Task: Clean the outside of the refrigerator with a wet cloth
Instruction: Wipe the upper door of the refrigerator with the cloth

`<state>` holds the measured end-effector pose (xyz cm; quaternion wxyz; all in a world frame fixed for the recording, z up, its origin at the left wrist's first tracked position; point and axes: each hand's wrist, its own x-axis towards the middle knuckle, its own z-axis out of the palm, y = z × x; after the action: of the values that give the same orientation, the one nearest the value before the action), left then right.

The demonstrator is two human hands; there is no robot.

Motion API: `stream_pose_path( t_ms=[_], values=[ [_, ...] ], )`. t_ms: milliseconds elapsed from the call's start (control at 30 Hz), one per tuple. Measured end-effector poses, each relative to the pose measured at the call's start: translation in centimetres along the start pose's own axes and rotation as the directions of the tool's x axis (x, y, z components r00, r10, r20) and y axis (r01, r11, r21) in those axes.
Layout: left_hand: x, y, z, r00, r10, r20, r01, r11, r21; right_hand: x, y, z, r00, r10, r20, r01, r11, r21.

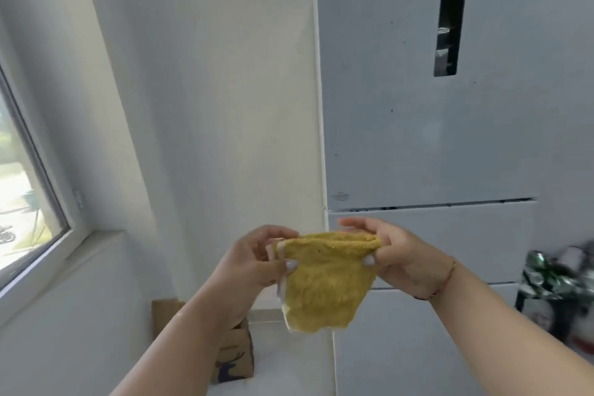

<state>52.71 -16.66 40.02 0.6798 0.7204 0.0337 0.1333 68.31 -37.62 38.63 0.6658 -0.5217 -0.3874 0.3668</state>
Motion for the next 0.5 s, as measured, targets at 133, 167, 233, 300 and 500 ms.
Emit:
stream_pose_path(
  t_ms=[133,167,233,300,500],
  values=[
    [5.5,1.8,6.3,0.999,-0.032,0.026,0.036,0.985,-0.167,-2.4,-0.5,-4.5,0.998,-0.04,-0.038,0.039,0.999,-0.023],
    [6.6,1.9,7.5,0.999,-0.047,0.006,0.047,0.982,-0.182,-3.0,-0.4,-5.4,0.995,-0.065,-0.081,0.069,0.996,0.054],
    [8.8,1.9,9.6,0.997,-0.078,-0.017,0.074,0.979,-0.191,-3.8,-0.9,-6.7,0.977,-0.152,-0.15,0.185,0.954,0.236],
    [10.5,1.8,11.1,0.995,-0.096,-0.028,0.089,0.98,-0.18,-3.9,-1.6,-7.5,0.953,-0.195,-0.231,0.273,0.884,0.379],
    [15.8,4.2,14.9,0.988,0.044,-0.151,-0.051,0.998,-0.048,-3.6,-3.4,-9.4,0.94,-0.228,-0.254,0.32,0.848,0.423]
  ],
)
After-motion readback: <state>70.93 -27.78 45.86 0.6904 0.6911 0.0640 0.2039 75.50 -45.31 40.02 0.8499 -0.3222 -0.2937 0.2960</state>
